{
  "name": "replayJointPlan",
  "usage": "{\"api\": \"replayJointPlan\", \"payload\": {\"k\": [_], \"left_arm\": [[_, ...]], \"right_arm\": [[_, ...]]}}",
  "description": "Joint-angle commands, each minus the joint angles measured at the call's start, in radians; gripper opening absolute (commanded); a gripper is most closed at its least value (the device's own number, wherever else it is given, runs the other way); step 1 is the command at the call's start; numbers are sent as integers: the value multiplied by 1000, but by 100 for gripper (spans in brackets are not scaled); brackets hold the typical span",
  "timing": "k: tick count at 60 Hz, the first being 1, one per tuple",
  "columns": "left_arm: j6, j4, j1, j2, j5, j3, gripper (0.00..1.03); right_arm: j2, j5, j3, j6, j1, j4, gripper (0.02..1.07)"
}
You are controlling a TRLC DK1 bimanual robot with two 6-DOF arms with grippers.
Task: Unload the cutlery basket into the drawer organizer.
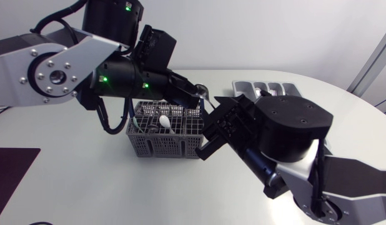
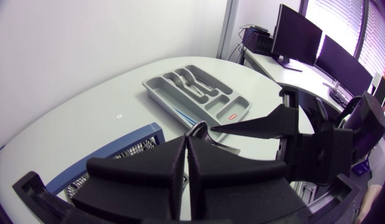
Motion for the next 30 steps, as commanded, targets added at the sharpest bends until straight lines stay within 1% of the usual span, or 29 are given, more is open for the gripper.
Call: {"api": "replayJointPlan", "payload": {"k": [1,8,13,30], "left_arm": [[-28,-18,-3,28,10,38,3],[-25,-28,-4,33,10,41,3],[-23,-31,-4,31,10,39,3],[-23,-35,-10,25,10,39,3]], "right_arm": [[13,15,-29,-37,-12,31,40],[13,17,-29,-44,-26,42,39],[17,17,-28,-46,-29,42,32],[33,17,-37,-58,-27,43,31]]}}
